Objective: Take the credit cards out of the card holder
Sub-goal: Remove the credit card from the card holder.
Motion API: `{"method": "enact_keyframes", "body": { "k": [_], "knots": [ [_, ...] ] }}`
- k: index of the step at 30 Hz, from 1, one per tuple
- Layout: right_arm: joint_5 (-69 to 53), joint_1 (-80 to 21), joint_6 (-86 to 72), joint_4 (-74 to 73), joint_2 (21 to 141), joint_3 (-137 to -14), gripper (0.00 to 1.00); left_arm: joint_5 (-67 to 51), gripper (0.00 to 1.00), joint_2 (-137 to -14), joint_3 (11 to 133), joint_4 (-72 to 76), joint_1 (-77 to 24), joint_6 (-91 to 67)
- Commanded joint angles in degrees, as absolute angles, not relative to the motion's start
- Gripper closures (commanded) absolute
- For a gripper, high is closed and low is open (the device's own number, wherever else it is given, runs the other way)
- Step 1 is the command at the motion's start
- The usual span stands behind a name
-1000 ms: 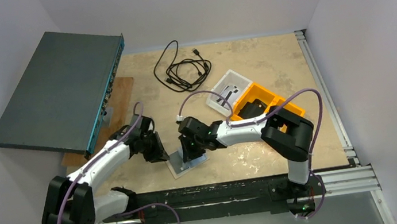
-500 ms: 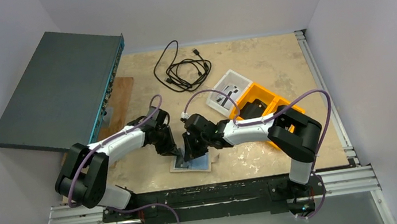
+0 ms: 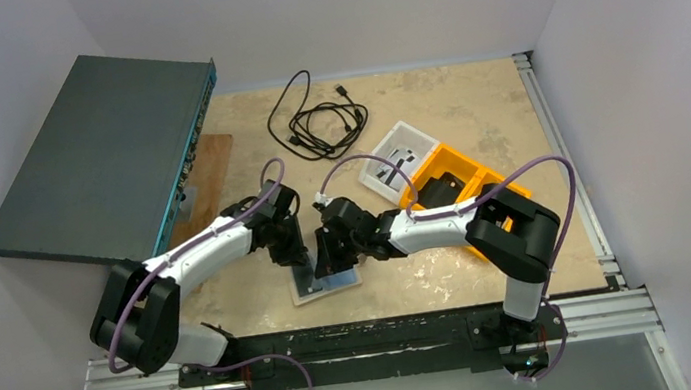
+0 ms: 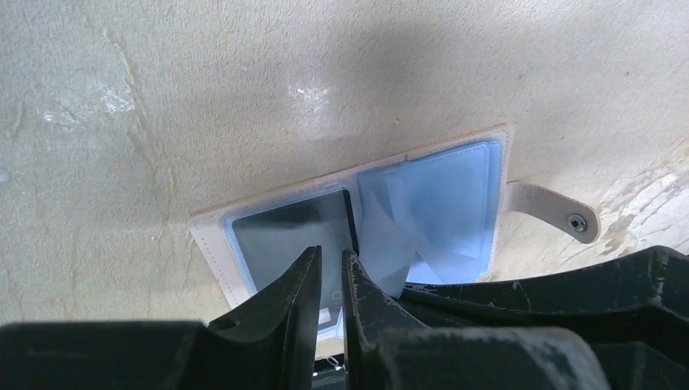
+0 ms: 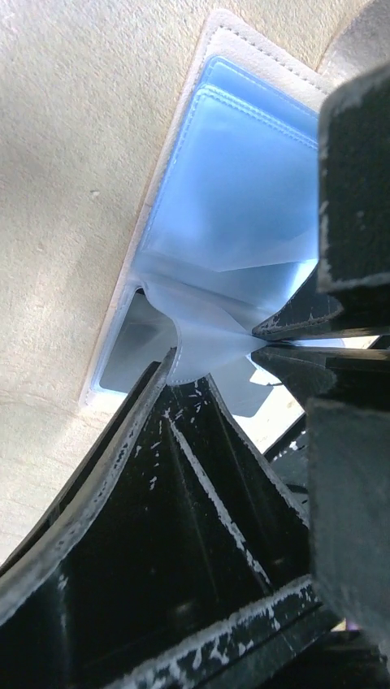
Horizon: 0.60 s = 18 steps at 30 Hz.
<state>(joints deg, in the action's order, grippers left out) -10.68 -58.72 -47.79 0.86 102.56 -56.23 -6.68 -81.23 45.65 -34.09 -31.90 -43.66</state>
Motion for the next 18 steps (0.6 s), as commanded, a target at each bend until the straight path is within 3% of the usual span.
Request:
{"method": "enact_keyframes", "body": {
  "k": [1, 8, 14, 18],
  "knots": [
    [-11.5, -58.3, -48.8, 3.9, 99.6, -55.5, 0.98, -6.4, 0.86, -82.2, 47.2, -33.4, -31.9, -42.8],
    [-11.6, -58.1, -48.8, 4.4, 99.1, -54.8, 0.95, -9.7, 0.9, -85.3, 45.8, -28.8, -32.0, -43.8],
    [-8.3, -58.1, -47.6, 2.0, 95.8, -55.8, 0.65, -12.2, 0.9, -84.0, 46.1, -27.8, -32.1, -43.9],
    [-5.5, -58.1, -47.6, 0.1, 91.9, -55.5, 0.6, -14.7, 0.9, -83.6, 46.6, -27.1, -32.5, -43.9]
  ]
}}
